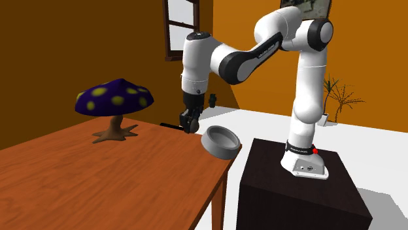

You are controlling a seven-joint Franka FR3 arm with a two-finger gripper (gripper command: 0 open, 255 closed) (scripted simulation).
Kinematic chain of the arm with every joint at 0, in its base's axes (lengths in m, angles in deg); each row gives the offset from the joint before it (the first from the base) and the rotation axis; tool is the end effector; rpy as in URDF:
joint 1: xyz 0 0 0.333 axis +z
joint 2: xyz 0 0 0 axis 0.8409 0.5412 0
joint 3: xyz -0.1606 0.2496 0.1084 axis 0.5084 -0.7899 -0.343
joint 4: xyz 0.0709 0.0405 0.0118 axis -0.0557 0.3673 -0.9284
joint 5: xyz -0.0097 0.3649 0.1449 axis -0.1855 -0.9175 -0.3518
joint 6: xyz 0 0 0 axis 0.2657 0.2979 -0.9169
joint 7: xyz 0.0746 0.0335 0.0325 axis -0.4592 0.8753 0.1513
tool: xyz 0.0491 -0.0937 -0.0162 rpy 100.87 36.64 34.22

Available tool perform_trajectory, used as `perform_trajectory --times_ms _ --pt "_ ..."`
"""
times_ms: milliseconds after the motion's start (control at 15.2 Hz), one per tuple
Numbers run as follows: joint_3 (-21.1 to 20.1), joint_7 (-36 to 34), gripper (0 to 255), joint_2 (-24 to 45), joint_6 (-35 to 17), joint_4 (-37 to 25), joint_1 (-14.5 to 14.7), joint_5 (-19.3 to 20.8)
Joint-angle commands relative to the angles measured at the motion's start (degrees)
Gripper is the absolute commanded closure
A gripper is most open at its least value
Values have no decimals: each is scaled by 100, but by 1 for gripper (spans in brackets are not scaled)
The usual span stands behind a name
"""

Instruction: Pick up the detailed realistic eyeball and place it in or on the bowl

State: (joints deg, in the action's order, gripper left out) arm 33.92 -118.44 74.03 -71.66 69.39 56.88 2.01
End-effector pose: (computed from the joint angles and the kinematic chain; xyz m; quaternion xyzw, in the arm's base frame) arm 0.4108 0.3939 0.4595 0.9889 -0.0378 0.1032 0.0995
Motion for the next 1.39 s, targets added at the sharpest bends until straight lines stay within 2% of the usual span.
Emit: perform_trajectory --times_ms 0,198,396,594,1320 --pt "37 345 255 -576 -173 454 -168 -445" --pt "304 944 255 -1537 -435 1257 -194 -1150" --pt "706 1475 255 -2382 -557 1982 1 -1680" --pt "1118 1917 255 -3139 -576 2644 258 -2038" --pt "847 1584 255 -2772 -1454 3212 161 -1882"
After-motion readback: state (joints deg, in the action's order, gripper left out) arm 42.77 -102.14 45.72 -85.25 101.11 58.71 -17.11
